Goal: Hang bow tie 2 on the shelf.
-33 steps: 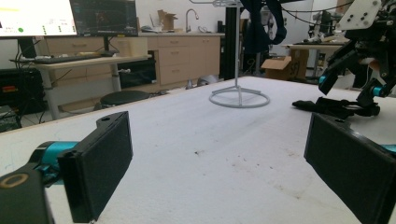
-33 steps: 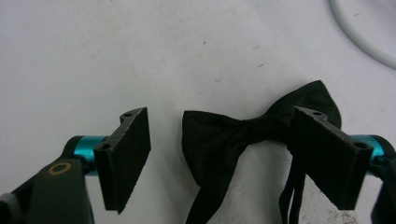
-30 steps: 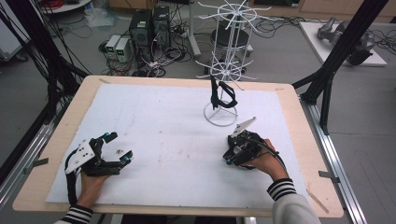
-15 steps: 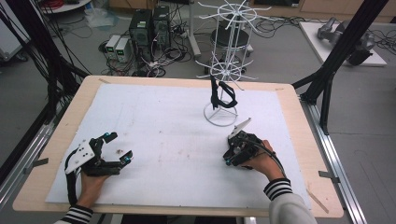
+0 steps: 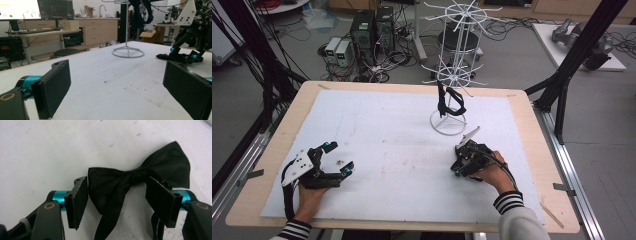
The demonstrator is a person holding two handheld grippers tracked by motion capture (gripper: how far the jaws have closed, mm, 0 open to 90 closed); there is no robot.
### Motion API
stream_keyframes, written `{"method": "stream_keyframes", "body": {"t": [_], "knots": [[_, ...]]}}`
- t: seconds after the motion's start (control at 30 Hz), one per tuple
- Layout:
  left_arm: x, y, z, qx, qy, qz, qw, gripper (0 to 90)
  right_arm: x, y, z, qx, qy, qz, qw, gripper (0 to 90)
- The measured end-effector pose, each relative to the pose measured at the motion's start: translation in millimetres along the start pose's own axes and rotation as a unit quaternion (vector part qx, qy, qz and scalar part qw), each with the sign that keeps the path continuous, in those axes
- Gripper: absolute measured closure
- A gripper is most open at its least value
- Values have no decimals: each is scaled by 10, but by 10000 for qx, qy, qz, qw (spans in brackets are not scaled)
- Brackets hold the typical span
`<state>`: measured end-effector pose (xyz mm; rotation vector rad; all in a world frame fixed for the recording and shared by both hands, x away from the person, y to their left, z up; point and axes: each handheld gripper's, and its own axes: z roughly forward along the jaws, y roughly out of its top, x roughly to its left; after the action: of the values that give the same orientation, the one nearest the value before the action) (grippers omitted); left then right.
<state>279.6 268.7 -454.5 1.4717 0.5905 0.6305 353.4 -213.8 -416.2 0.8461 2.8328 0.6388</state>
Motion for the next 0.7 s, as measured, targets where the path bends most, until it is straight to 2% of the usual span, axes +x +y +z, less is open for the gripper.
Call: {"method": "stream_keyframes", "body": {"t": [0.07,0.23,0.33,0.5,0.7], "knots": [[0,0,0,2,1,1,10000,83,5,-3,14,42,7,-52,10000,347],[0,0,-1,4,1,4,10000,83,-2,-1,10,41,33,-3,10000,374],[0,0,-1,3,1,3,10000,83,5,-9,13,146,119,-23,9998,467],[0,0,-1,-4,-2,-6,10000,83,5,6,9,161,30,-90,9998,561],[0,0,-1,-6,0,-5,10000,83,25,28,-15,222,12,-174,9996,815]]}}
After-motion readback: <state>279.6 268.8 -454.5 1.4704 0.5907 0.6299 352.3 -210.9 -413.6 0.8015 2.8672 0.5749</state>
